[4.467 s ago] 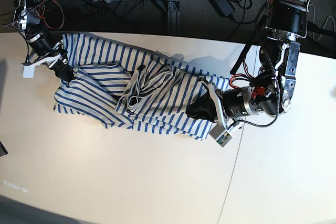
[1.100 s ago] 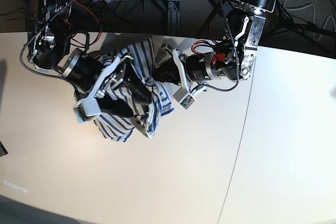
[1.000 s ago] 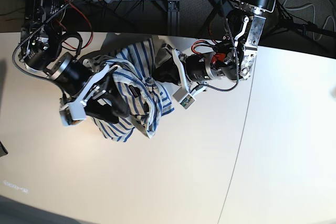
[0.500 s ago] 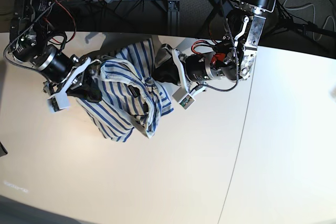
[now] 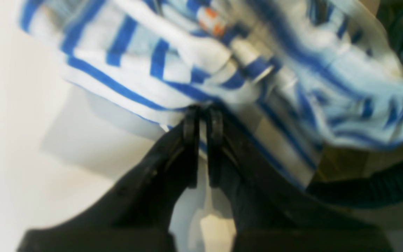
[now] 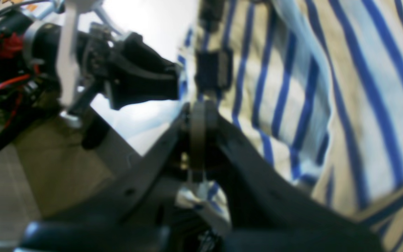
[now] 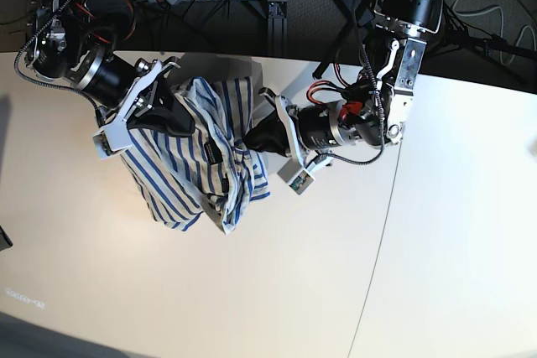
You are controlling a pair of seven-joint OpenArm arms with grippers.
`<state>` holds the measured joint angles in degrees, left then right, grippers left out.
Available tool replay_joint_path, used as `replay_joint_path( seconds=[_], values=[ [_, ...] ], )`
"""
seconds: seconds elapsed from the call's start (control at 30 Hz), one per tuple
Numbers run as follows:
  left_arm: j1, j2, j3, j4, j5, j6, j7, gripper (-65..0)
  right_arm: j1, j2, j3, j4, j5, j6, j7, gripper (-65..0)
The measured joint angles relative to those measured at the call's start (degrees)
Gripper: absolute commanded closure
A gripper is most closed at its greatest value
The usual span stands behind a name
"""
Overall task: Fold the T-shirt properly
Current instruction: 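Regrasp the bundle edges with both grippers and fold them inward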
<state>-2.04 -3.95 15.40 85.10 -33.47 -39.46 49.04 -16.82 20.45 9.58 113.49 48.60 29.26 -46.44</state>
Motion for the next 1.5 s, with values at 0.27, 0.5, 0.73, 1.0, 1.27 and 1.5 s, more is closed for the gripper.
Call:
replay_joint_path(
  seconds=[0.27, 0.5, 0.73, 1.0, 1.27, 1.5],
  values=[
    [-2.7, 0.0, -10.2, 0.0, 0.0, 0.0, 0.0, -4.1, 7.1, -0.3, 0.0, 1.5, -5.3, 0.0, 2.4, 0.0],
    [-3.2, -3.0, -12.7, 2.3, -9.2, 0.0, 9.7, 0.0, 14.7, -0.3, 0.0, -1.7, -17.6, 0.0, 6.0, 0.0],
    [-3.5, -5.4, -3.8, 9.1, -12.2, 0.0, 10.5, 0.0, 24.2, 0.0, 0.0, -16.2, -21.2, 0.0, 9.0, 0.0],
    [-3.4, -2.4, 11.3, 10.3, -12.2, 0.0, 10.5, 0.0, 36.5, -0.3, -0.2, -36.3, -19.5, 0.0, 9.4, 0.0],
    [-3.5, -2.1, 13.6, 10.3, -6.3, 0.0, 8.3, 0.0, 38.9, -0.3, -8.2, -40.4, -20.0, 0.0, 9.3, 0.0],
    [-3.5, -2.1, 13.5, 10.3, -4.8, 0.0, 7.4, 0.0, 38.9, -0.3, -13.0, -40.4, -20.0, 0.0, 10.4, 0.0]
  ],
)
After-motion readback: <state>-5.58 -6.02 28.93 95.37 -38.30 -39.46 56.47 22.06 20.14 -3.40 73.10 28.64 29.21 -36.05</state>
